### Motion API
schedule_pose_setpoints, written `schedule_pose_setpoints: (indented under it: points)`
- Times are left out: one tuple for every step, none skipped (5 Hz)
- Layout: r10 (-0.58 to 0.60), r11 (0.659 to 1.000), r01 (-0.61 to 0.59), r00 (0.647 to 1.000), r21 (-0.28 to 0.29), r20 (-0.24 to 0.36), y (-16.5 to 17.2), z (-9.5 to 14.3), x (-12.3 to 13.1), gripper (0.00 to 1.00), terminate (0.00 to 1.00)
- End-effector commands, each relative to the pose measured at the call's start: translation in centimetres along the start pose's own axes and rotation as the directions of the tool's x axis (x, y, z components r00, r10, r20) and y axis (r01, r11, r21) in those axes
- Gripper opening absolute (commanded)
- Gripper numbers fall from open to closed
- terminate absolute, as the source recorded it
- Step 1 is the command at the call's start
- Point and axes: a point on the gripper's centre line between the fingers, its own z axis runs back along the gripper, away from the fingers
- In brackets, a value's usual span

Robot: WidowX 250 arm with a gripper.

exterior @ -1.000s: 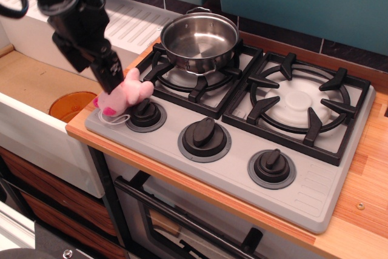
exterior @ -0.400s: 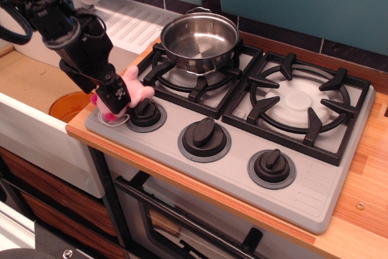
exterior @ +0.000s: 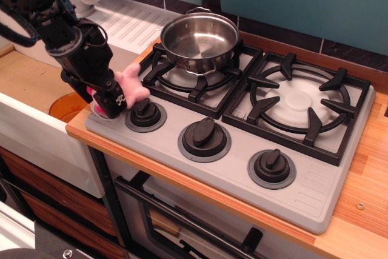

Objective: Put pan on stove and put stuffedpig in pan

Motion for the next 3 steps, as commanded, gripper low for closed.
schedule_pose_setpoints:
  points:
    - [-0.012,0.998,0.014,0.999,0.062,-0.034,0.6,2.5,2.5,0.00,0.00]
    - [-0.018,0.996,0.025,0.997,0.087,-0.076,1.0,4.4,3.5,0.00,0.00]
    - [-0.022,0.993,0.037,0.990,0.109,-0.138,1.2,7.2,5.4,0.00,0.00]
